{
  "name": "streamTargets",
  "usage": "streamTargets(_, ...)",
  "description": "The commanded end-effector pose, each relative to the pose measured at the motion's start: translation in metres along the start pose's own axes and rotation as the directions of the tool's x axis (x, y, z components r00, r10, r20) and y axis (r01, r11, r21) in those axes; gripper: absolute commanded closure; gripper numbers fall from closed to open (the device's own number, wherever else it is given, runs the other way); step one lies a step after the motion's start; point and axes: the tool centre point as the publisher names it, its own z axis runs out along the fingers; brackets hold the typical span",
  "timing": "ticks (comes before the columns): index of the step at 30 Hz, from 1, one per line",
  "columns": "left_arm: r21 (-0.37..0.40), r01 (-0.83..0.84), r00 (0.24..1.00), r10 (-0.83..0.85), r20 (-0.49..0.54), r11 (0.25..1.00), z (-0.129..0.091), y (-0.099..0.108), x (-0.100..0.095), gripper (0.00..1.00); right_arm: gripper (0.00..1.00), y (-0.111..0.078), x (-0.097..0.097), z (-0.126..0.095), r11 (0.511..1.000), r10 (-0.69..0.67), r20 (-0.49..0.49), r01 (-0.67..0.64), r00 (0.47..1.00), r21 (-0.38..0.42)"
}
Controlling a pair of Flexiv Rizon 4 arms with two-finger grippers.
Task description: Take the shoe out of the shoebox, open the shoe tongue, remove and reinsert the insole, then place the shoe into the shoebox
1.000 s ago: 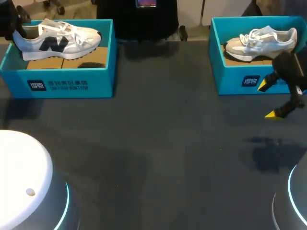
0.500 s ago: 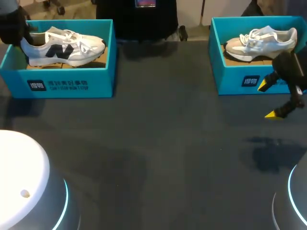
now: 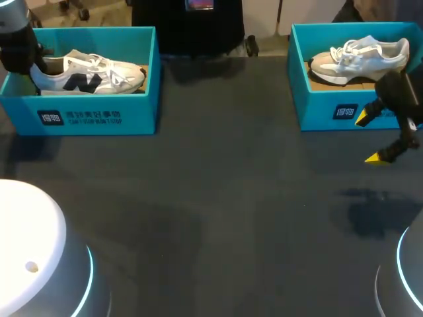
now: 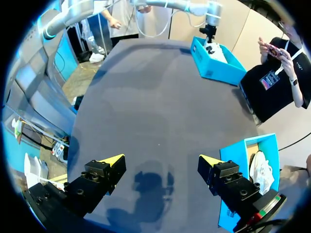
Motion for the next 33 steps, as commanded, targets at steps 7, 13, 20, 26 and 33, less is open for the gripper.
streamTargets(7, 0.012, -0.022, 1.0, 0.022, 0.002, 1.0, 0.003, -0.019, 0.0, 1.0, 0.0, 0.0, 0.0, 0.001, 1.0, 0.0, 0.001, 0.0, 1.0, 0.002)
streamTargets(13, 0.018, -0.036, 0.999, 0.036, -0.003, 0.999, 0.01, -0.029, -0.002, 1.0, 0.0, 0.0, 0.0, 0.001, 1.0, 0.0, 0.001, 0.0, 1.0, 0.002)
streamTargets(20, 0.025, -0.033, 0.999, 0.033, 0.0, 0.999, 0.017, -0.032, -0.003, 1.0, 0.0, 0.0, 0.0, 0.001, 1.0, 0.0, 0.001, 0.0, 1.0, 0.002)
streamTargets(26, 0.028, -0.043, 0.999, 0.044, -0.009, 0.999, 0.022, -0.035, -0.001, 1.0, 0.0, 0.0, 0.0, 0.001, 1.0, 0.0, 0.001, 0.0, 1.0, 0.002)
streamTargets(33, 0.058, -0.07, 0.997, 0.071, -0.015, 0.996, 0.028, -0.04, 0.0, 1.0, 0.0, 0.0, 0.0, 0.001, 1.0, 0.0, 0.001, 0.0, 1.0, 0.002)
